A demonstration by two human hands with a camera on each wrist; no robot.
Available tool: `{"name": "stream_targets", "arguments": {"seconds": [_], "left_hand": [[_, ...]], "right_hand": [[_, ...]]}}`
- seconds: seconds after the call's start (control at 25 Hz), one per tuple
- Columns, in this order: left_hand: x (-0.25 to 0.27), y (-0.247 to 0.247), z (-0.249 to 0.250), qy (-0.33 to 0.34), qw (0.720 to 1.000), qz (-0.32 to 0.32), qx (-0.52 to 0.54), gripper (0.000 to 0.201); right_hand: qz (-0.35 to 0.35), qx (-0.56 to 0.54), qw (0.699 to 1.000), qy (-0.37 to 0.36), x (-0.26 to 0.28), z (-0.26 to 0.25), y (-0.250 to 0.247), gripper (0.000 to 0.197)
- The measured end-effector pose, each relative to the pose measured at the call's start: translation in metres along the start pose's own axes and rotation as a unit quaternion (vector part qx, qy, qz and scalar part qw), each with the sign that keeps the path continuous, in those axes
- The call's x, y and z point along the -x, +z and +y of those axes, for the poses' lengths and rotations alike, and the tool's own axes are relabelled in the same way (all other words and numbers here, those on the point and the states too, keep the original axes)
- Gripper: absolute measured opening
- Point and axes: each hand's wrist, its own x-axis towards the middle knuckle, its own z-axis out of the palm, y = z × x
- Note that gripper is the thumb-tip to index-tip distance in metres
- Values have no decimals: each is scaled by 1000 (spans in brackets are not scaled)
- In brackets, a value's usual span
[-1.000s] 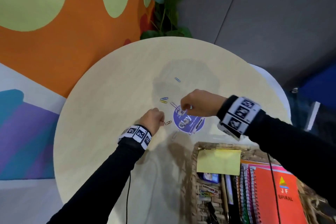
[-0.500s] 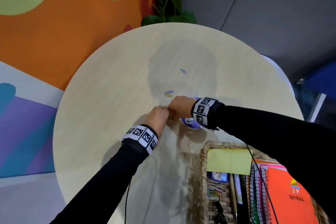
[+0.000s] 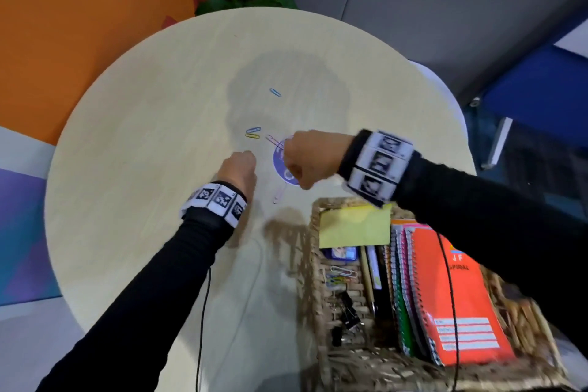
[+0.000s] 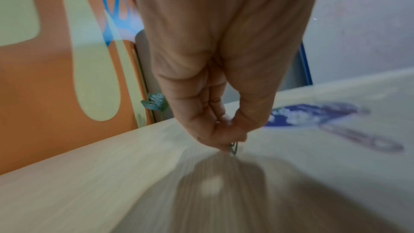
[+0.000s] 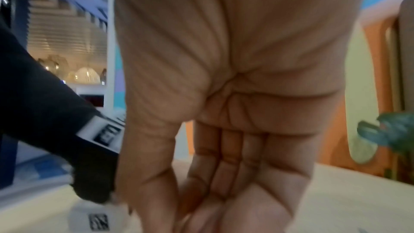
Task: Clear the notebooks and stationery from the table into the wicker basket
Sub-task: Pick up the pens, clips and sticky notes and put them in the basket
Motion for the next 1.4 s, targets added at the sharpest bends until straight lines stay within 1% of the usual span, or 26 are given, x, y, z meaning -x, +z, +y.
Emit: {"name": "stream_targets", "arguments": {"seconds": [0.04, 0.08, 0.12, 0.2, 0.24, 0.28, 0.36, 0.44, 0.52, 0.6, 0.68, 0.8, 0.92, 0.96, 1.0, 1.04, 1.08, 1.12, 1.16, 1.2, 1.24, 1.28, 1.32, 1.4], "left_hand": [[6, -4, 2, -4, 998, 24, 49, 25], [12, -8, 5, 0, 994, 57, 97, 23], [21, -13, 9, 12, 987, 94, 132, 21], [47, -23, 20, 53, 974, 147, 167, 19], [65, -28, 28, 79, 968, 159, 178, 19], [84, -31, 37, 102, 964, 157, 187, 21], [124, -27, 55, 149, 963, 122, 190, 22], [159, -14, 72, 194, 964, 73, 167, 23], [180, 5, 87, 230, 968, 27, 97, 27], [190, 24, 102, 251, 968, -11, -21, 30], [192, 41, 115, 247, 956, -54, -149, 25], [190, 62, 129, 221, 932, -121, -260, 21], [189, 76, 135, 217, 901, -163, -337, 22], [188, 78, 135, 222, 893, -167, -354, 24], [189, 78, 136, 230, 890, -163, -357, 25], [187, 78, 135, 244, 895, -150, -341, 24], [185, 73, 132, 258, 909, -127, -301, 23], [181, 66, 128, 276, 927, -93, -236, 23], [175, 55, 121, 294, 943, -53, -144, 24], [168, 40, 112, 296, 955, -12, -30, 24], [156, 23, 100, 277, 958, 28, 73, 23], [142, 4, 87, 245, 956, 70, 147, 21], [125, -11, 71, 212, 951, 115, 195, 18], [82, -34, 36, 143, 943, 196, 226, 13]], "right_hand": [[-2, -17, 1000, -5, 27, -2, 10, 33], [-15, -46, 999, -15, 50, -6, 25, 36], [-45, -69, 996, -21, 68, -13, 42, 34], [-95, -89, 991, 7, 84, -26, 94, 27], [-107, -80, 991, 27, 87, -33, 117, 21], [-106, -75, 991, 41, 88, -38, 134, 15], [-102, -89, 988, 70, 87, -43, 155, 17], [-102, -96, 987, 80, 85, -46, 162, 18], [-83, -103, 988, 83, 88, -44, 160, 23], [-25, -137, 984, 113, 101, -35, 156, 24], [50, -184, 970, 152, 123, -21, 155, 21], [125, -233, 950, 166, 157, -8, 161, 15], [151, -255, 942, 159, 182, -13, 171, 13], [157, -268, 938, 156, 186, -15, 174, 12], [162, -284, 932, 156, 189, -15, 176, 11], [164, -295, 928, 155, 191, -14, 175, 10], [165, -304, 925, 154, 190, -11, 172, 10], [169, -310, 923, 152, 190, -8, 166, 10], [178, -313, 921, 147, 189, -3, 156, 10], [190, -315, 919, 142, 188, 1, 145, 10], [206, -315, 916, 138, 184, 7, 130, 10], [224, -315, 913, 133, 177, 14, 113, 9], [244, -312, 910, 125, 169, 21, 97, 8], [274, -289, 911, 104, 140, 35, 62, 8]]}}
